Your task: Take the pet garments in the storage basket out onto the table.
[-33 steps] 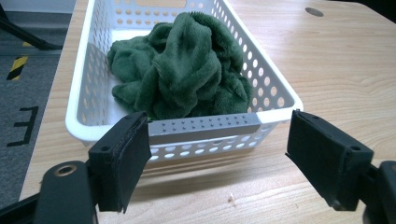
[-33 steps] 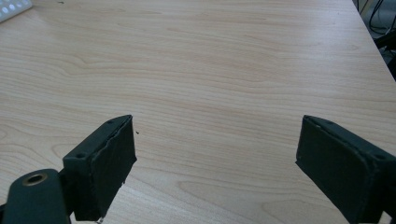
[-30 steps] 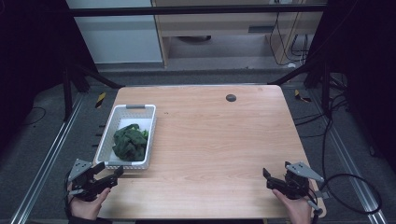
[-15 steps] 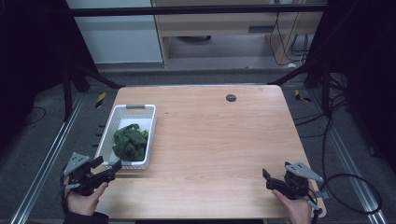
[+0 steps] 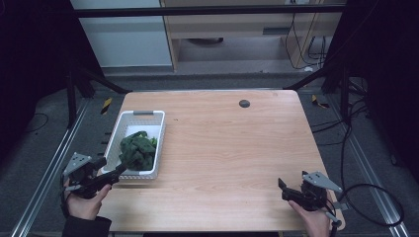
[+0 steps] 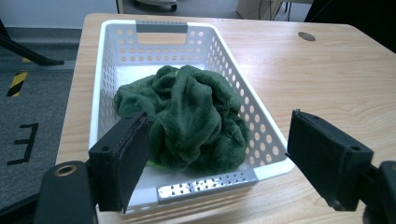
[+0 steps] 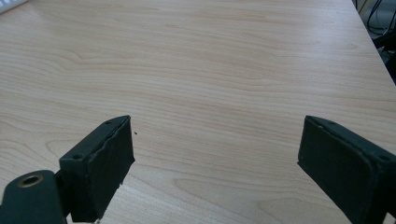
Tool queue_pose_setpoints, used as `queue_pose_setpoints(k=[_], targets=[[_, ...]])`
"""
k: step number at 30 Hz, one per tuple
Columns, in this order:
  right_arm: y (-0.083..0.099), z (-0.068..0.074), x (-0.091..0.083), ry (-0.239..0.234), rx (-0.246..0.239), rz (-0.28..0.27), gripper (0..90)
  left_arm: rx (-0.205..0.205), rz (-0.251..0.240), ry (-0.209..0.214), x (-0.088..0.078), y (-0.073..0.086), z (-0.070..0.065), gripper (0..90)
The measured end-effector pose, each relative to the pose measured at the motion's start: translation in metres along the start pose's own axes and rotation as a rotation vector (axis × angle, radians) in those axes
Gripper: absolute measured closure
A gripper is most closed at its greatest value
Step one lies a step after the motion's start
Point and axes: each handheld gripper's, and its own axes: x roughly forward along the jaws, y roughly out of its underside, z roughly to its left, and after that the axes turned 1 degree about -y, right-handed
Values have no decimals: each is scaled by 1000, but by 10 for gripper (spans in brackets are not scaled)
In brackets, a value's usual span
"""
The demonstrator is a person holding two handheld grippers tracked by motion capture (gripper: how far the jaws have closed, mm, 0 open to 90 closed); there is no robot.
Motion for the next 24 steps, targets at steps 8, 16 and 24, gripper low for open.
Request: queue_pose_setpoints(k=[8,16,24], targets=[[-1,0,0,-1,1,1,99,4,13,-8,3,-6,3,205],[-1,0,1,-5,5,4,97,15,30,-9,11,-15,4,201],[-1,0,1,-3,5,5,97,27,48,-6,22,-24,4,198]])
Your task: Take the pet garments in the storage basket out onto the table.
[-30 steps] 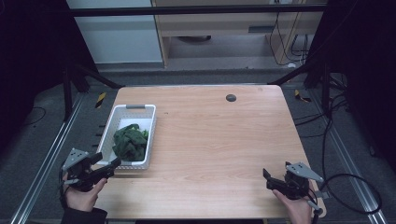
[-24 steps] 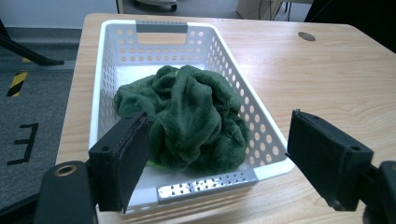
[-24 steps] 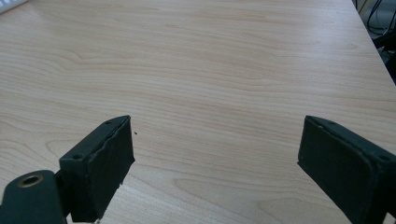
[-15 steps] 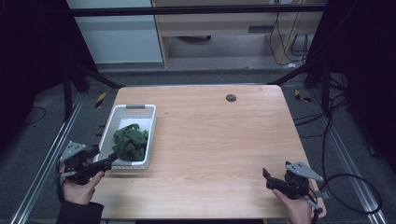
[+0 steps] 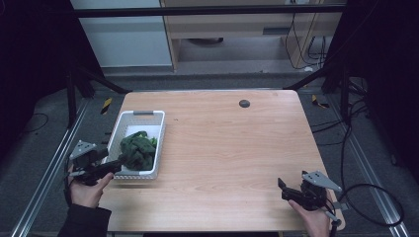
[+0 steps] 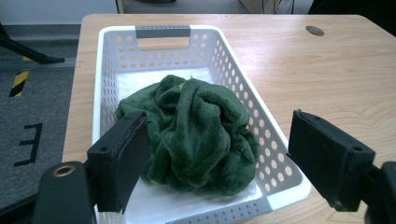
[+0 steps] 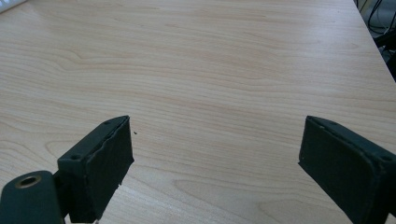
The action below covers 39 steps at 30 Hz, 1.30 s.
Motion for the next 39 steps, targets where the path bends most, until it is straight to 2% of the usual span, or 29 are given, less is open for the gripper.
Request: queue_pose_setpoints(k=[10,13,23,26,39], targets=[[0,-1,0,3,-5,-3,97,14,23,1,10,-7,0,198],[0,-1,0,3,-3,-2,96,29,44,0,16,-10,-1,198],[-1,-1,0,-6,6,-1,96,41,69,-3,30,-18,-4,195],[0,-1,1,-3,-4,-2,95,45,72,-2,31,-20,-4,194],[-1,0,3,-8,-3,14,89,55,124,-6,47,-28,-2,183]])
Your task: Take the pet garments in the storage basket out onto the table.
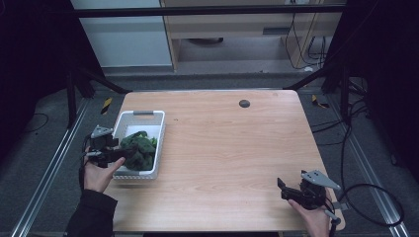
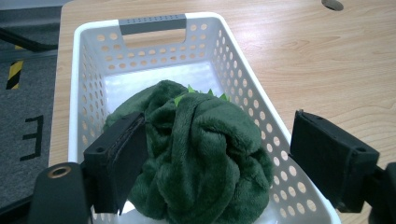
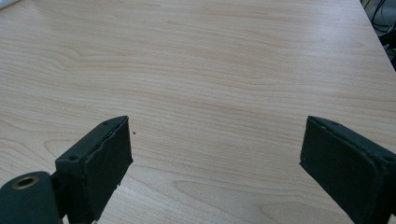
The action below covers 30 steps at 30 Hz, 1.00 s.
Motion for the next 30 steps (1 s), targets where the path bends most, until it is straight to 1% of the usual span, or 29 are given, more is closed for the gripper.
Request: queue_pose_setpoints(k=[6,8,11,13,14,17,18,23,25,30], targets=[[0,-1,0,4,-6,2,87,14,22,-1,6,-6,-3,176],[0,0,0,-1,0,6,87,17,30,-1,8,-8,-3,173],[0,0,1,-2,-3,8,87,25,55,-4,11,-9,-3,170],[0,0,1,-2,-4,9,87,25,60,-4,13,-10,-3,167],[0,0,1,0,-7,10,87,29,72,-7,15,-11,-3,166],[0,-1,1,0,-7,10,87,32,82,-7,17,-12,-3,166],[0,-1,1,-1,-6,12,86,39,87,-11,19,-12,-3,166],[0,-1,2,-6,-3,13,85,44,103,-17,23,-13,-4,160],[0,0,2,-9,-2,16,85,44,120,-22,28,-13,-3,153],[0,-1,3,-6,-7,20,82,43,133,-30,33,-13,-2,136]])
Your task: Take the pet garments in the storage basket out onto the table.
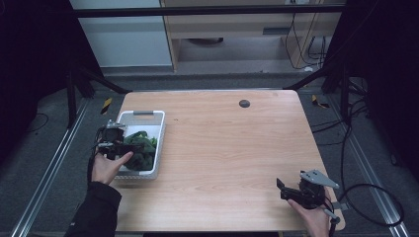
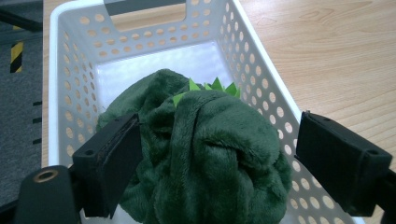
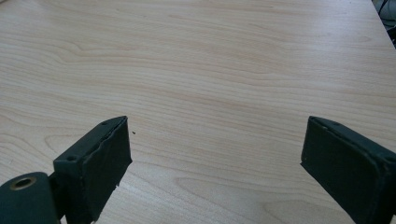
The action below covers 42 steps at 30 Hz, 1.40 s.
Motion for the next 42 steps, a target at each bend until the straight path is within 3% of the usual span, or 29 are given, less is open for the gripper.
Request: queue_pose_setpoints(k=[16,26,34,42], targets=[[1,0,2,-9,2,13,74,-5,66,-8,19,1,0,92],[1,0,3,-9,-7,15,70,-18,111,-13,30,1,1,111],[1,0,3,-14,-9,19,67,-28,145,-11,36,2,2,213],[1,0,3,-20,-5,25,65,-57,173,-9,40,4,3,452]])
